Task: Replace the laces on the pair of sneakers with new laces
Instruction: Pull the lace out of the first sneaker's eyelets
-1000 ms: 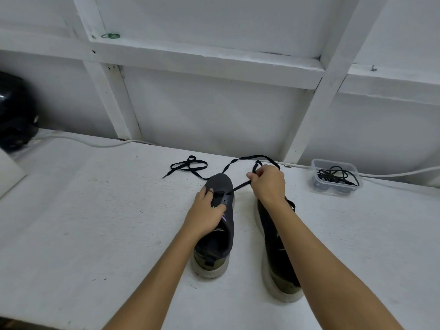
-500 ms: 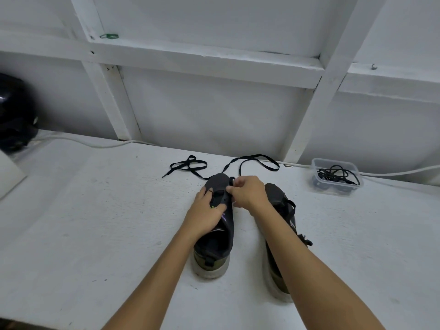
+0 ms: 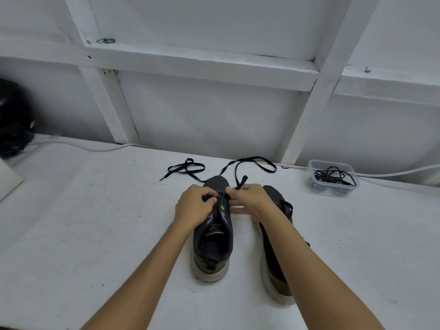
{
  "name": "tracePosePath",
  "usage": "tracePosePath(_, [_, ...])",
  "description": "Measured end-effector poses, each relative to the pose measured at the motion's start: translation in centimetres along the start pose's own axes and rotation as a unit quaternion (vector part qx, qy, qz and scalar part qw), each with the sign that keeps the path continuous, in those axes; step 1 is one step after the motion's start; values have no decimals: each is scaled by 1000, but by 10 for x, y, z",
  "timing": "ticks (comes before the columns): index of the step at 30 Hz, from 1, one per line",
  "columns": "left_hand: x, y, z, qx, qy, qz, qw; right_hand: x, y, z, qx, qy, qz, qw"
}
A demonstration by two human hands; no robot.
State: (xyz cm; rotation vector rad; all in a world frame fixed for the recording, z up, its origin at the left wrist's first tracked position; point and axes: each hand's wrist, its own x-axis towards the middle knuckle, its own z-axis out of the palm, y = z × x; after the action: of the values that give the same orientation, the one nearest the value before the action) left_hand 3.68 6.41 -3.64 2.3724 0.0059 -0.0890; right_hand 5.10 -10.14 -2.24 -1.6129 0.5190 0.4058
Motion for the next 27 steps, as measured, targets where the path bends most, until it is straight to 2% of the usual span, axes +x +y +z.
tracePosePath(4, [8, -4, 1, 35, 4, 57, 998, 5, 7, -1, -35, 18, -23, 999])
tracePosePath(10, [9, -6, 13, 18, 19, 120, 992, 10, 11, 7, -73, 29, -32, 996])
tracePosePath(18, [8, 1, 31, -63, 38, 37, 997, 4, 15, 7, 7, 20, -31, 999])
tracePosePath(22, [5, -3, 29, -102, 40, 27, 994, 2, 16, 9, 22, 17, -32, 999])
tracePosePath(27, [4, -4, 29, -138, 27, 9, 990, 0, 14, 8, 65, 1, 6, 998])
